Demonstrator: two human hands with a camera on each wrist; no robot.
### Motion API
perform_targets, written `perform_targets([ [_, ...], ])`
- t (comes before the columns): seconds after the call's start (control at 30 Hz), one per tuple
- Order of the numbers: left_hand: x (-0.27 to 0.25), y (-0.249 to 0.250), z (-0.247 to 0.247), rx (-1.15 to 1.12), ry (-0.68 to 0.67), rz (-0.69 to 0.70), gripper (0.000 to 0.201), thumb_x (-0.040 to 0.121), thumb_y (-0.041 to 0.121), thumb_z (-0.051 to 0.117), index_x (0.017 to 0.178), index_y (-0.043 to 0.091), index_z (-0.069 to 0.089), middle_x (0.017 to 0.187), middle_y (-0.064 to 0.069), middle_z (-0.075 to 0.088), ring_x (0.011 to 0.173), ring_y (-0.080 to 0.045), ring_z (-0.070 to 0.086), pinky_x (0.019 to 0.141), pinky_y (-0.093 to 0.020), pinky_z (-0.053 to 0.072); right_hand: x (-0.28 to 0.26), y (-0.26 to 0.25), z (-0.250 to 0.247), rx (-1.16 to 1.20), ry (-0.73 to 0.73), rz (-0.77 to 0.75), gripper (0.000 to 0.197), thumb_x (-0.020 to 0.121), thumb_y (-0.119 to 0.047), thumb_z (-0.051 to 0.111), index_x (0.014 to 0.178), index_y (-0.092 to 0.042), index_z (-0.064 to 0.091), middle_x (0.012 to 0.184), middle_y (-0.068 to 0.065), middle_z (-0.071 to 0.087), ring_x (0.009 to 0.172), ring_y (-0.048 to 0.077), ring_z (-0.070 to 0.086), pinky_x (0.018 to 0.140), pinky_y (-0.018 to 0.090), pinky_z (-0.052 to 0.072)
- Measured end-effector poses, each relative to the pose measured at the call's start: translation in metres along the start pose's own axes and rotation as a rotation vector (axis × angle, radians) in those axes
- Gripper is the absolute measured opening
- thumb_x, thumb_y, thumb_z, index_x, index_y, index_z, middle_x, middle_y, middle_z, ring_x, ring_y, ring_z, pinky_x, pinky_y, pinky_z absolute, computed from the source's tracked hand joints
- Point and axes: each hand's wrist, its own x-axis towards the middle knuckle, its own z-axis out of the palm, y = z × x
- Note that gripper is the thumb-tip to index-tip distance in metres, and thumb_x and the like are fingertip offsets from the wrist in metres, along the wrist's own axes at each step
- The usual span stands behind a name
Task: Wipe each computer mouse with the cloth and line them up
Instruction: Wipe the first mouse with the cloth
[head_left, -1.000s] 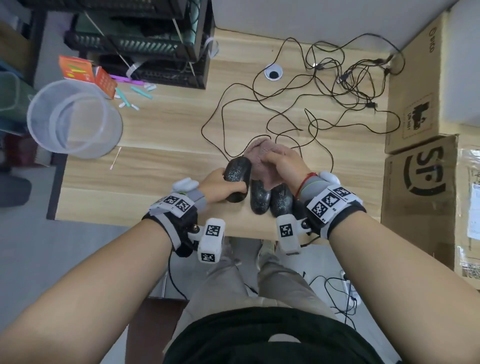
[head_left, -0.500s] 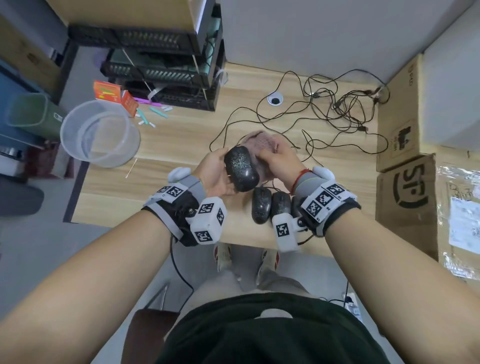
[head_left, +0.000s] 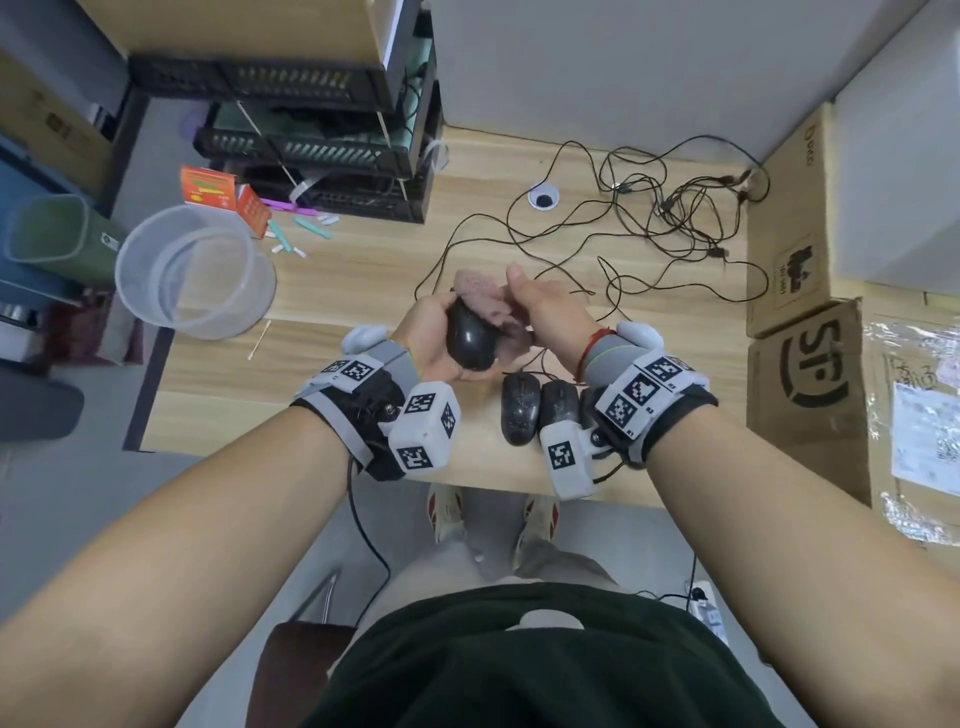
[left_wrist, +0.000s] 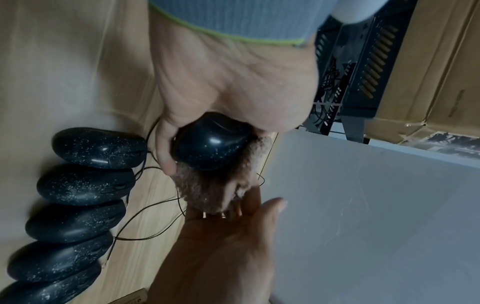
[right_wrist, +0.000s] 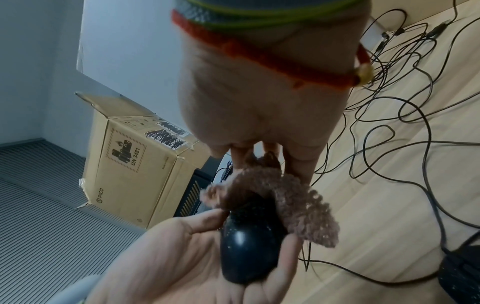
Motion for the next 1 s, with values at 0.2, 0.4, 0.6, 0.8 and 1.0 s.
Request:
perform_targets([
  [0.2,0.002,-0.002,0.005,0.087,-0.047,0.015,0.050,0.106,0.044,0.023,0.121,0.023,0.066,0.109,-0.006,0.074,0.087,-0.022,0.073,0.076,-0.039,0.052,0.008,0.011,-0.001,-0.086,0.015,-0.155,0.016,0.093,-0.018,0.064,0.105,-0.022,0.055,0.083,0.001,0.056,0.064,0.021,0.061,0.065,0.046,0.060],
  [0.4,0.001,0.007,0.012,0.060,-0.076,0.116,0.051,0.106,0.043,0.033,0.124,0.008,0.065,0.107,-0.009,0.072,0.079,-0.026,0.070,0.061,-0.032,0.056,0.006,0.004,0.001,-0.196,0.077,-0.254,0.016,0.087,-0.020,0.067,0.100,-0.019,0.057,0.085,0.002,0.060,0.060,0.016,0.056,0.060,0.033,0.052],
  [0.6,0.010,0.007,0.006,0.047,-0.038,0.097,0.061,0.106,0.046,0.029,0.133,-0.002,0.056,0.115,-0.020,0.063,0.084,-0.031,0.065,0.075,-0.044,0.052,0.007,0.010,0.001,-0.168,-0.012,-0.268,0.025,0.080,-0.018,0.079,0.084,-0.023,0.055,0.076,0.000,0.059,0.057,0.015,0.055,0.057,0.026,0.046],
  [0.8,0.009,0.011,0.012,-0.002,-0.099,0.145,0.051,0.107,0.037,0.032,0.135,0.003,0.056,0.129,-0.019,0.067,0.118,-0.036,0.065,0.088,-0.050,0.059,0.014,0.004,0.005,-0.151,0.232,-0.209,0.018,0.089,-0.026,0.070,0.088,-0.022,0.052,0.076,-0.011,0.054,0.068,0.015,0.054,0.061,0.030,0.044],
  [1.0,0.019,0.021,0.006,-0.047,-0.021,0.129,0.054,0.106,0.039,0.032,0.125,-0.005,0.056,0.125,-0.027,0.060,0.109,-0.037,0.065,0.087,-0.046,0.058,0.010,0.006,0.012,-0.248,0.013,-0.341,0.048,0.062,-0.027,0.091,0.085,-0.023,0.049,0.082,0.001,0.055,0.074,0.019,0.047,0.065,0.033,0.039],
])
